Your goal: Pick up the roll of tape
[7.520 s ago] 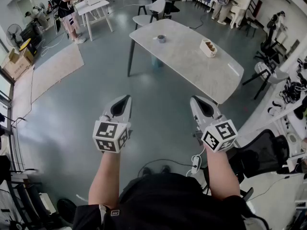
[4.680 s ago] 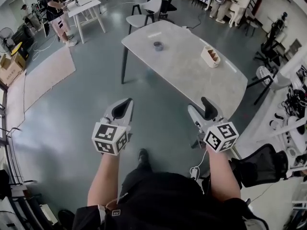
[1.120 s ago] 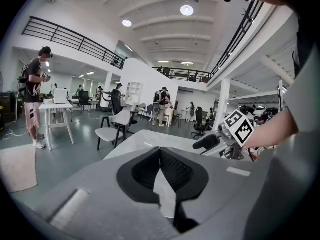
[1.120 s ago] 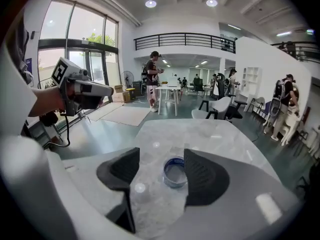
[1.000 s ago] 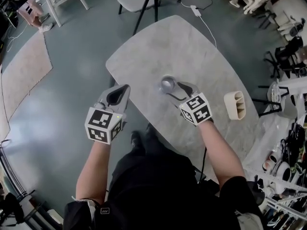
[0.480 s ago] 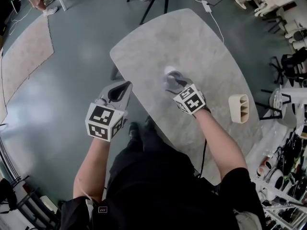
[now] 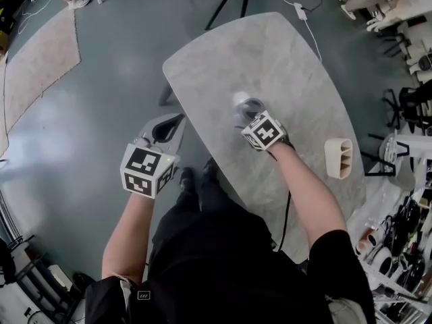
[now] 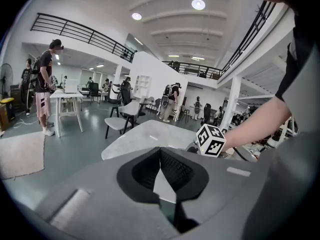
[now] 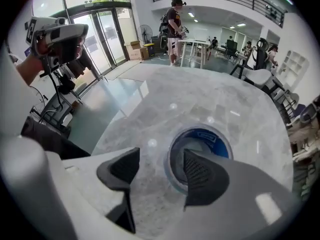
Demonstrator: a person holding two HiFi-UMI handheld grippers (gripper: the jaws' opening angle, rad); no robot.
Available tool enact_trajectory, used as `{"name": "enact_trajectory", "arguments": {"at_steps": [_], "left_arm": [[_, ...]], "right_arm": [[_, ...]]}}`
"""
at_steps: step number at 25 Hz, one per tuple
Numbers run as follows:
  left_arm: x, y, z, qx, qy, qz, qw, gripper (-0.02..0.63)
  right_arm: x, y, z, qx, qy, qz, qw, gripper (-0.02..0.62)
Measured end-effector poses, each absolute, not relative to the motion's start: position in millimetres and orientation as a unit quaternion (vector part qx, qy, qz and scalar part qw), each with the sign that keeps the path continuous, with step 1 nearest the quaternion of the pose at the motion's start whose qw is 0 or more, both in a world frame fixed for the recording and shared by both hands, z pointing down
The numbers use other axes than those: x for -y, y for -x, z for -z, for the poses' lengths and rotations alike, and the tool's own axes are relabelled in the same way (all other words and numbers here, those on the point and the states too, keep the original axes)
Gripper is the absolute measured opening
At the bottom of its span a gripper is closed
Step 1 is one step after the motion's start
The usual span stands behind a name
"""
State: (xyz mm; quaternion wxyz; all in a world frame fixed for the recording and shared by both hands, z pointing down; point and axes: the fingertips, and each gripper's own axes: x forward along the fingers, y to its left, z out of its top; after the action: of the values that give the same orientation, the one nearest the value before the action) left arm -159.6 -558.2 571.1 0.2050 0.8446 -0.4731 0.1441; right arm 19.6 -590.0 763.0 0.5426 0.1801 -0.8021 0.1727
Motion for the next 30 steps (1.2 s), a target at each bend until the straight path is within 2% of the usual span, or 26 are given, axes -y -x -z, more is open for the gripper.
{"name": "enact_trajectory", "arguments": {"at_steps": [6, 12, 17, 22, 23, 30], "left_arm": [[551, 172, -575, 0.485, -0.837, -0.142, 0.211, 0.011], [547, 175, -574, 0.487, -0.836, -0.139, 0.212, 0.011], [544, 172, -573, 0.486, -0.836, -0.139, 0.211, 0.011], [539, 177, -572, 0.49, -0.834, -0.14, 0.211, 0.011], [538, 178, -570, 0.491, -0.834, -0.14, 0.211, 0.011], [532, 188, -553, 0.497, -0.834, -0.133, 0.2, 0.011]], "right_arm": [[597, -24, -774, 0.772, -0.184, -0.164, 0.586, 0.245], [592, -20, -778, 0.746, -0.154, -0.108, 0.639, 0.204], [591, -33, -780, 0.721, -0.152, -0.122, 0.665, 0.187], [595, -21, -776, 0.746, -0.15, -0.089, 0.643, 0.166], [597, -19, -775, 0.752, -0.153, -0.078, 0.637, 0.1], [587, -22, -767, 0.761, -0.173, -0.091, 0.619, 0.052]]}}
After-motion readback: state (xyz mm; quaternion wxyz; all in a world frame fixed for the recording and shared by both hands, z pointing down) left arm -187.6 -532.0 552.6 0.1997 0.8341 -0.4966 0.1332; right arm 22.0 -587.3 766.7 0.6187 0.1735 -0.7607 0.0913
